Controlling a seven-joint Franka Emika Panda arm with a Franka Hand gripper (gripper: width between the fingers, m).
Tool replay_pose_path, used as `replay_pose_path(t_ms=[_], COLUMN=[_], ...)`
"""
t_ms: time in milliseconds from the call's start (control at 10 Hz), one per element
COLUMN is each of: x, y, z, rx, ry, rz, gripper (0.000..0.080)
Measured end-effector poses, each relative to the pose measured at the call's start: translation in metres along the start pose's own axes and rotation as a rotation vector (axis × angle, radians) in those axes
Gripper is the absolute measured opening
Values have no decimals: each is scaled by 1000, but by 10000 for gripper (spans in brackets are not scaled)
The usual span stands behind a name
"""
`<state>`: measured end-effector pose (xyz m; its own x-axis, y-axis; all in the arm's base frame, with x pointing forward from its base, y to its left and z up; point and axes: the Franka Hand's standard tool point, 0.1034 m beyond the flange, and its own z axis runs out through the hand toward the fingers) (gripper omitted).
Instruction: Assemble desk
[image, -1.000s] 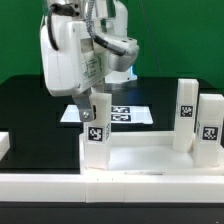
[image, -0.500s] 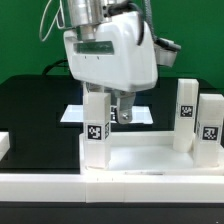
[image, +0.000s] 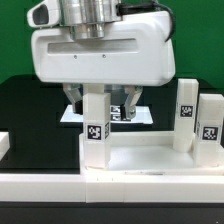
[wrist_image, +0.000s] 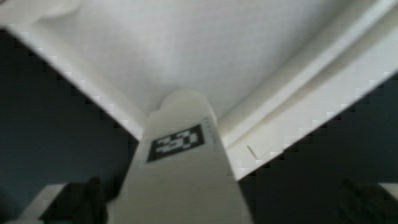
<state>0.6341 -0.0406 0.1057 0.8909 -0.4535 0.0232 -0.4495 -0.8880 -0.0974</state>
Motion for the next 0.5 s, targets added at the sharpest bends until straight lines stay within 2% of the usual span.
replay_pose_path(t_ms=[100,200,300,400,500], x=[-1,-1,-1,-1,-1], y=[-1,0,0,-1,4], z=[1,1,1,2,3], rx=[7,7,6,7,-1], ry=[0,0,0,-1,-3], rz=[64,82,90,163,251], gripper=[648,523,523,385,303])
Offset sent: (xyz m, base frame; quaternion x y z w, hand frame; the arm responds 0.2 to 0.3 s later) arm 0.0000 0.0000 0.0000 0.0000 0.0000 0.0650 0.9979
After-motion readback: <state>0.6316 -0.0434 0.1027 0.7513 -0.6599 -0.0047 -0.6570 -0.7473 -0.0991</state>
